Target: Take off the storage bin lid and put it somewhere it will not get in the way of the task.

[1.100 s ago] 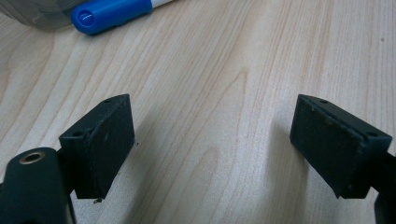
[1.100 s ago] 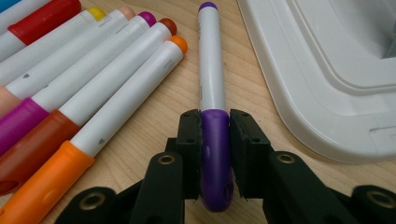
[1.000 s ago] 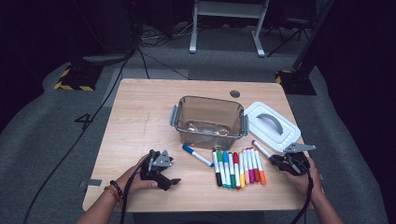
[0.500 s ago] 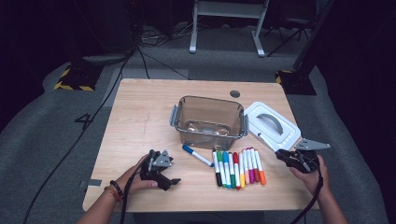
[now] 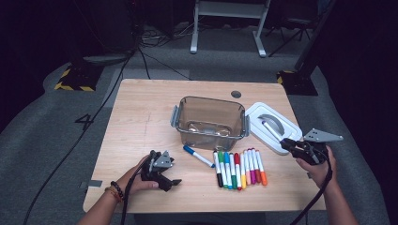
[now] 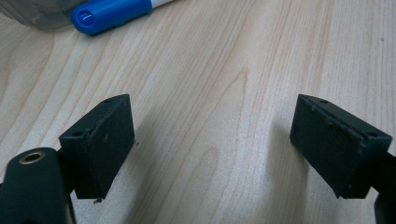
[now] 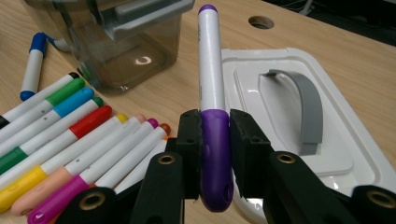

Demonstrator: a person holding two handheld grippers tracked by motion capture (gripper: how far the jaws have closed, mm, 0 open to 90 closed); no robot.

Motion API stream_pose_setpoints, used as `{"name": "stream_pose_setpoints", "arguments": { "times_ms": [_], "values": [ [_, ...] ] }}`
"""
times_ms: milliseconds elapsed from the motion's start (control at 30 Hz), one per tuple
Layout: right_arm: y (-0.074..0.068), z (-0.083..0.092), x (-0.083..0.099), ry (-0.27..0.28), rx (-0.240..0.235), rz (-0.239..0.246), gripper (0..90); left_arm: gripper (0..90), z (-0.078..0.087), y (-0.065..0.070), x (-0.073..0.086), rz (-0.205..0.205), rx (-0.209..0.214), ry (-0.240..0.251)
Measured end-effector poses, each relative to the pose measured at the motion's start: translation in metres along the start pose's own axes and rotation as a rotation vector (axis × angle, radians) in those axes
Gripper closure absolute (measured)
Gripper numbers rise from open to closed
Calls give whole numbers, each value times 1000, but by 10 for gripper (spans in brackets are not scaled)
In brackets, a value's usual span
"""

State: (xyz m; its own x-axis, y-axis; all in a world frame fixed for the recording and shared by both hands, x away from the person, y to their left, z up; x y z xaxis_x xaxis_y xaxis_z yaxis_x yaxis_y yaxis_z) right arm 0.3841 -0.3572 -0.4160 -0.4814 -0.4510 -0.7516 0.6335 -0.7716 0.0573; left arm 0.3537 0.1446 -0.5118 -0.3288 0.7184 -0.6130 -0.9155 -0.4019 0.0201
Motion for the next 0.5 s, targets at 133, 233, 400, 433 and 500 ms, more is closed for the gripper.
{"name": "stream_pose_setpoints", "arguments": {
  "times_ms": [133, 233, 400, 433, 500],
  "values": [
    [1, 3, -11, 25, -1, 11, 749, 142, 0, 0, 0, 0, 0, -1],
    [2, 6, -21, 47, -6, 21, 749, 142, 0, 0, 0, 0, 0, 0],
    [0, 8, -40, 78, -24, 54, 749, 142, 0, 0, 0, 1, 0, 0],
    [-2, 8, -45, 83, -26, 62, 749, 142, 0, 0, 0, 1, 0, -1],
    [-4, 7, -54, 94, -37, 82, 749, 142, 0, 0, 0, 0, 0, -1]
  ]
}}
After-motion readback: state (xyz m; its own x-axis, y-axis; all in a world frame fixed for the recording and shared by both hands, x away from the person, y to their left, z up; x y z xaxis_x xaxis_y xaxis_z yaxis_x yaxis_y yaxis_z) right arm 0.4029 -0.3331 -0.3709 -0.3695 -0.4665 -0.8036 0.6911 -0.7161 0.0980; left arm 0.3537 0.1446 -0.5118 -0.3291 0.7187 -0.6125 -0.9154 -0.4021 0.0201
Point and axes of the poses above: each handheld gripper's, and its own axes: z roughly backward along the jaws, x roughly out of its underside, y roughly to its right, the point moved 1 cm from there along -z, roughly forward along the jaws, and after that the axes turned 6 degrees about -y, right-handed, at the moved point
